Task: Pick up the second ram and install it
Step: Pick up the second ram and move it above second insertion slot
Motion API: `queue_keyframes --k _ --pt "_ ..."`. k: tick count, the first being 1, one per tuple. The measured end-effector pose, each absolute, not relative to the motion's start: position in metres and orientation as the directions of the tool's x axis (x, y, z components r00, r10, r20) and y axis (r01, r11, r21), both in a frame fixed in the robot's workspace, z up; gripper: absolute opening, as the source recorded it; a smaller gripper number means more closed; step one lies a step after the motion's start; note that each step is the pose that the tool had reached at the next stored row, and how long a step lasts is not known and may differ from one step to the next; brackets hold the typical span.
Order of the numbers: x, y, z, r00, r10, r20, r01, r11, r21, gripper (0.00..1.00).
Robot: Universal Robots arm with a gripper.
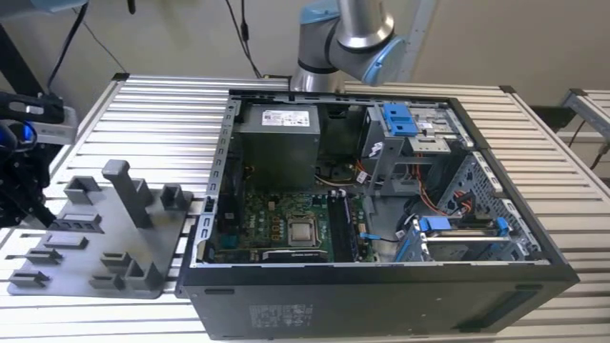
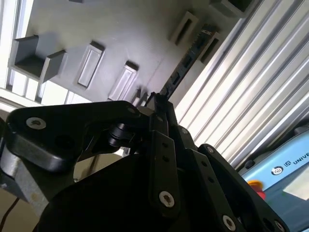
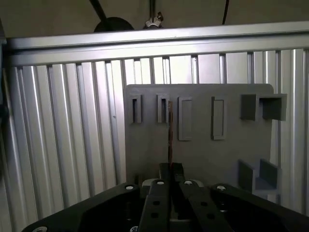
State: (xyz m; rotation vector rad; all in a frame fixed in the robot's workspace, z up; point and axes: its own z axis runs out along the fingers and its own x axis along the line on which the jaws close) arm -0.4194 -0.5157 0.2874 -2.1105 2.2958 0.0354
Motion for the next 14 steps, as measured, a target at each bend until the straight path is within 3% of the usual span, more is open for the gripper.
queue_keyframes --k 14 --pt "-0.419 -0.516 0.308 -0.084 -0.996 -0.032 -0.996 0.084 0.001 0.14"
